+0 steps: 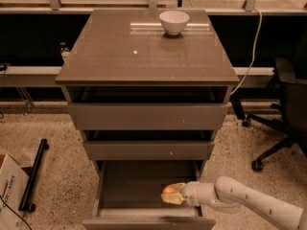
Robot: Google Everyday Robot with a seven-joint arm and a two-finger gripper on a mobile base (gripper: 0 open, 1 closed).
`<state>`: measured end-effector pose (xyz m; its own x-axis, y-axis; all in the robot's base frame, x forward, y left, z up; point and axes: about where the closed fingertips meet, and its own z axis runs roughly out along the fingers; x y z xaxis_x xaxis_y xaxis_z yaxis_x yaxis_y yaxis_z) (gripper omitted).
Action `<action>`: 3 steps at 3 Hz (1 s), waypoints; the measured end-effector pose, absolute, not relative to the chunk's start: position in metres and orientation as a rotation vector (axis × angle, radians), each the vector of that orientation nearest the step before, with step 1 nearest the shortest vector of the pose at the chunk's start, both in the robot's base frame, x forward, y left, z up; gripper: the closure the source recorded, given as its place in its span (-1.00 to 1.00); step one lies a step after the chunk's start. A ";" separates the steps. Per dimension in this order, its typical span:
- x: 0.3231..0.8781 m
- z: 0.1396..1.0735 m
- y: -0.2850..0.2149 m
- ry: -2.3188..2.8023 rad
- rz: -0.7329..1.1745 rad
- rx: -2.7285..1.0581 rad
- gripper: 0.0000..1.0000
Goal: Place orange into bottom drawer
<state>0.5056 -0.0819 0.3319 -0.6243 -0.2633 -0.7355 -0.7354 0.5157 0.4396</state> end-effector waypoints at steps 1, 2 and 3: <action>0.505 0.289 -0.096 2.156 1.014 -0.788 1.00; 0.513 0.248 -0.110 2.159 1.034 -0.779 1.00; 0.526 0.247 -0.118 2.151 1.012 -0.764 1.00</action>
Offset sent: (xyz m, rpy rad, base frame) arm 0.0300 -0.0587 -0.1343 0.0282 0.0165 -0.0272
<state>0.5262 -0.1183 0.2474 -0.6311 -0.2306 -0.7406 -0.7175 0.5364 0.4444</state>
